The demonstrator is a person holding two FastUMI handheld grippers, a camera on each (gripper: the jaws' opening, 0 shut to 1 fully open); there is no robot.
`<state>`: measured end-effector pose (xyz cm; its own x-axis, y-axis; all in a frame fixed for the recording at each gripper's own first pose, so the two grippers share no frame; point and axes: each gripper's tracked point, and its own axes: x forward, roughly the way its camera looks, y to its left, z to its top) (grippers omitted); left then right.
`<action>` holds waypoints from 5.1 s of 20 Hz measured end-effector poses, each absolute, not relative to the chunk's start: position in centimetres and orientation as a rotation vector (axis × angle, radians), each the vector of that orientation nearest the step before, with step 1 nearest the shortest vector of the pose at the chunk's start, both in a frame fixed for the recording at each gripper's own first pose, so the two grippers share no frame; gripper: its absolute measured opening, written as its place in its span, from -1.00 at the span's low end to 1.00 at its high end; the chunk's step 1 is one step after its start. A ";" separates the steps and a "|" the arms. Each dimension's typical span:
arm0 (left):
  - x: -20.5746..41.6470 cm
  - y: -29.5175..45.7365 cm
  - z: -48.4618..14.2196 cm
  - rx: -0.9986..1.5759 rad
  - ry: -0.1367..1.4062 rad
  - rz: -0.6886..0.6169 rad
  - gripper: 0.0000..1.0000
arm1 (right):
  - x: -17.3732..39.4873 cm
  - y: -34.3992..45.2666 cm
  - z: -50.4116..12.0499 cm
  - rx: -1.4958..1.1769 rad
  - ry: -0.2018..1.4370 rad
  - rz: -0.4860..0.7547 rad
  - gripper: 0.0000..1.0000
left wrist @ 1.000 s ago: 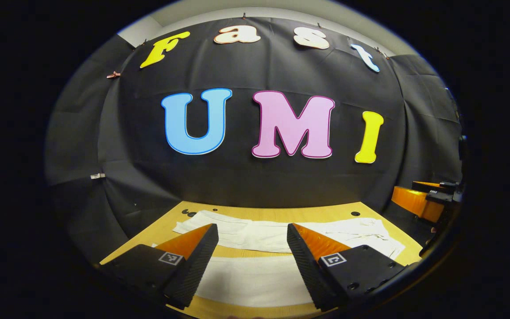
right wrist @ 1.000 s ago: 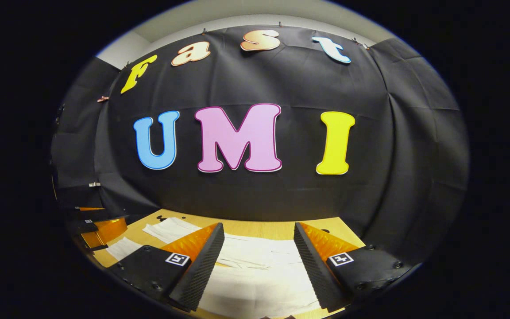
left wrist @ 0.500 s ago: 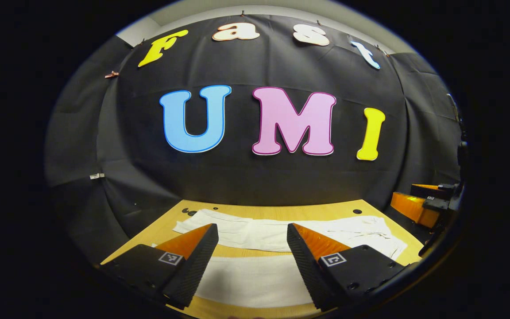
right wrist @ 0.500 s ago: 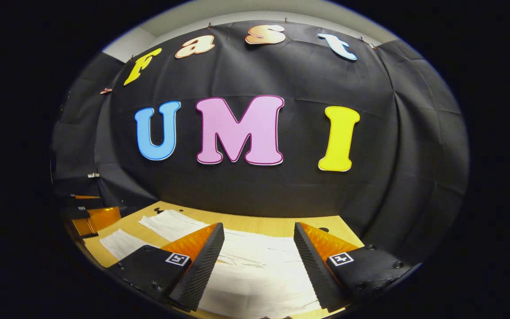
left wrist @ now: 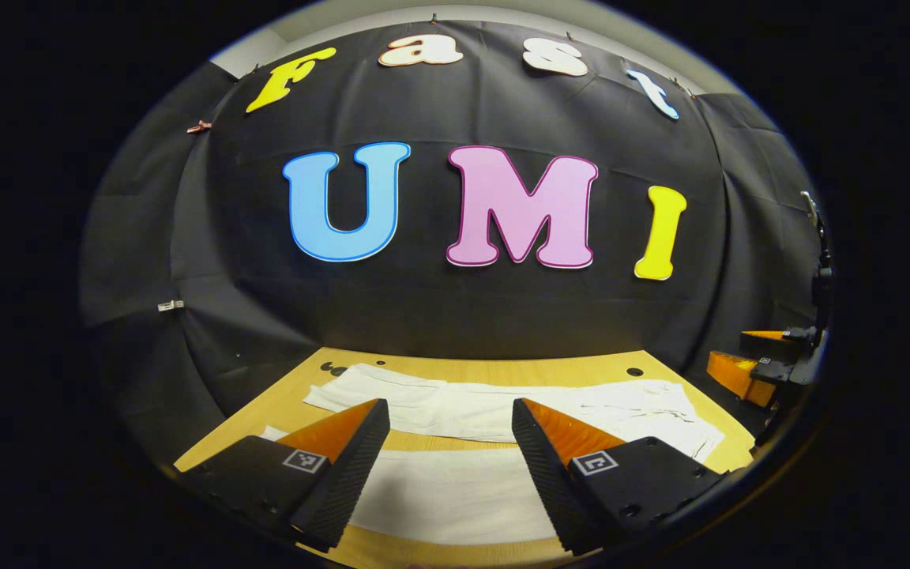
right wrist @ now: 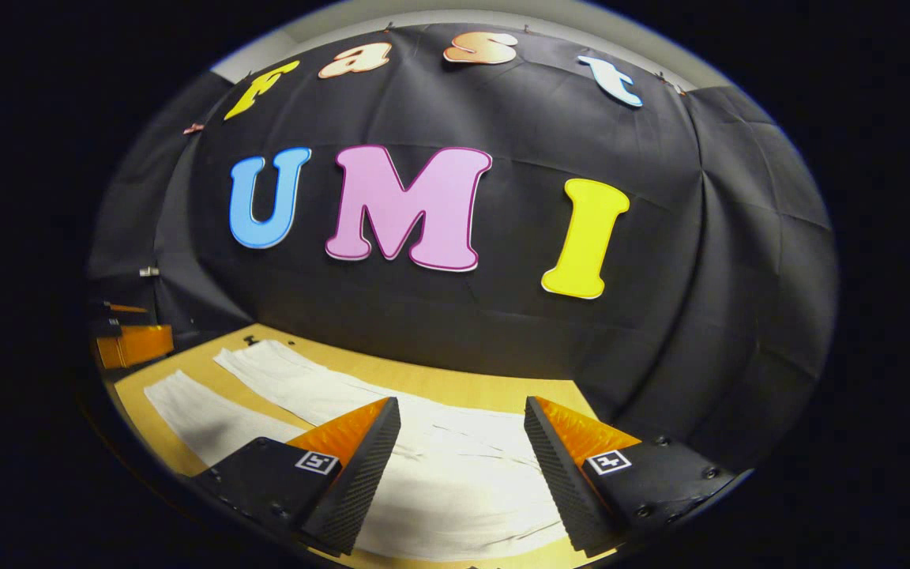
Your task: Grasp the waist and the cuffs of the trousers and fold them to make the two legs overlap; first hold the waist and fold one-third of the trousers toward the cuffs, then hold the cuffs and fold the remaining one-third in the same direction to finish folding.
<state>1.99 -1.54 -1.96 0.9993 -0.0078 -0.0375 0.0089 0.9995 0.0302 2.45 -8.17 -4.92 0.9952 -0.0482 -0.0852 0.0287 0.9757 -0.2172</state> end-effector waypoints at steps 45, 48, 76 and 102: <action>-4.0 7.7 -15.8 0.017 0.387 0.312 0.92 | 0.6 -27.7 -30.0 -1.448 0.590 0.586 0.89; -3.5 8.9 -16.0 0.038 0.391 0.300 0.98 | 0.4 -27.3 -30.4 -1.527 0.565 0.607 0.84; 4.5 36.6 -26.4 1.531 0.735 -0.538 0.94 | 1.7 -27.2 -32.2 -1.488 0.806 0.722 -0.78; 12.1 34.8 -24.9 1.317 0.639 -0.221 -0.89 | 3.1 -26.9 -28.8 -1.450 0.727 0.590 -0.85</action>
<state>12.09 34.84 -24.94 0.8105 0.2006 -0.5503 0.4975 0.2601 0.8276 3.06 -26.92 -28.80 0.6602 -0.0710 -0.7477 -0.7463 0.0506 -0.6637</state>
